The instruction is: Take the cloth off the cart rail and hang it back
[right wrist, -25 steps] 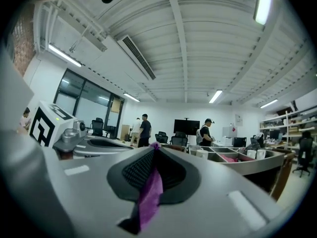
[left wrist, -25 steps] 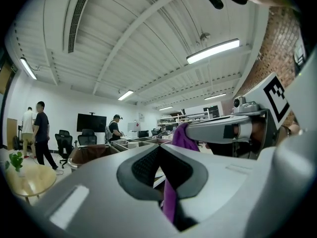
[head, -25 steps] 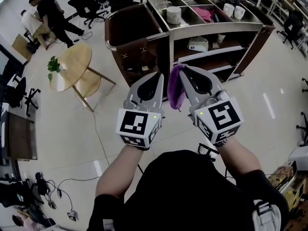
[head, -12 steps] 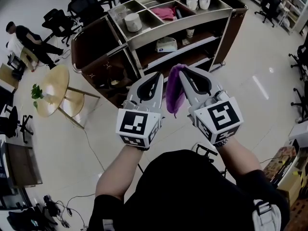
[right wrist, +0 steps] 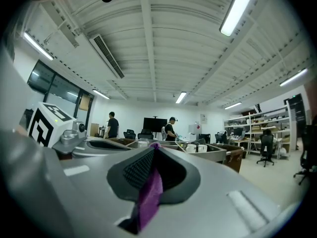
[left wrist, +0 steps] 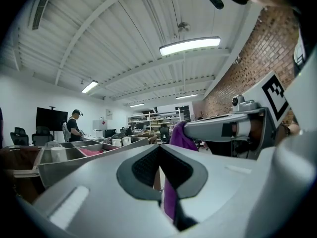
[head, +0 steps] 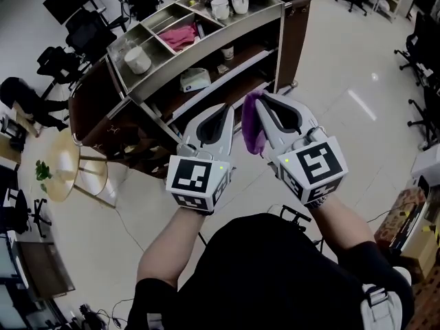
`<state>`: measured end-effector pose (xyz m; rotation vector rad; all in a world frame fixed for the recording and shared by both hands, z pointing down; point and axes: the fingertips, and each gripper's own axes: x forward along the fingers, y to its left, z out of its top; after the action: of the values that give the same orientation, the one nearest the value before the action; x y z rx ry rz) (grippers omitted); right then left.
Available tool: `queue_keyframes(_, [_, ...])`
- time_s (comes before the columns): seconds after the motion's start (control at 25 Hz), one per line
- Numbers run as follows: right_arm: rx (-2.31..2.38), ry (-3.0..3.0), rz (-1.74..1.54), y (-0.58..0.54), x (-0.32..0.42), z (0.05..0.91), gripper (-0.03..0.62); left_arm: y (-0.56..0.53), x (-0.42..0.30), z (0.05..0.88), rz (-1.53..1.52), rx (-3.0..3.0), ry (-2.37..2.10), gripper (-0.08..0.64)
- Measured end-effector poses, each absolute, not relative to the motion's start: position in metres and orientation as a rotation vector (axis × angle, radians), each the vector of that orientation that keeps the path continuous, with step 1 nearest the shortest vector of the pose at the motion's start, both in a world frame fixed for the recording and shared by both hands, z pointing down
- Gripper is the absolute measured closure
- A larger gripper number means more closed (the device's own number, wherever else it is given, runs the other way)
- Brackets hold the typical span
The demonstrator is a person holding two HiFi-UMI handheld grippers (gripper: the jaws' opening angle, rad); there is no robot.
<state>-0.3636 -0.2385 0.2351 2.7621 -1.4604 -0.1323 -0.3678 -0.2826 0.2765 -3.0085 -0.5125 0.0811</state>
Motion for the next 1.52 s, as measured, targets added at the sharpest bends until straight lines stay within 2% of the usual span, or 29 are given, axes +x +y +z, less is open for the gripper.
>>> queue_keyframes(0.32, [2.830,-1.340,-0.113,-0.148,-0.296,0.253,0.572,-0.192,-0.295,0.292,0.076,-2.977,-0.645,0.571])
queue_keyframes(0.68, [2.898,-1.218,-0.161,-0.042,-0.279,0.256,0.572,-0.088,-0.278,0.294,0.105,-2.929,-0.762,0.571])
queue_keyframes(1.52, [3.012,-0.916,-0.123,0.045,-0.156,0.273,0.572,0.003,-0.146,0.305,0.099,-2.844,-1.063,0.571])
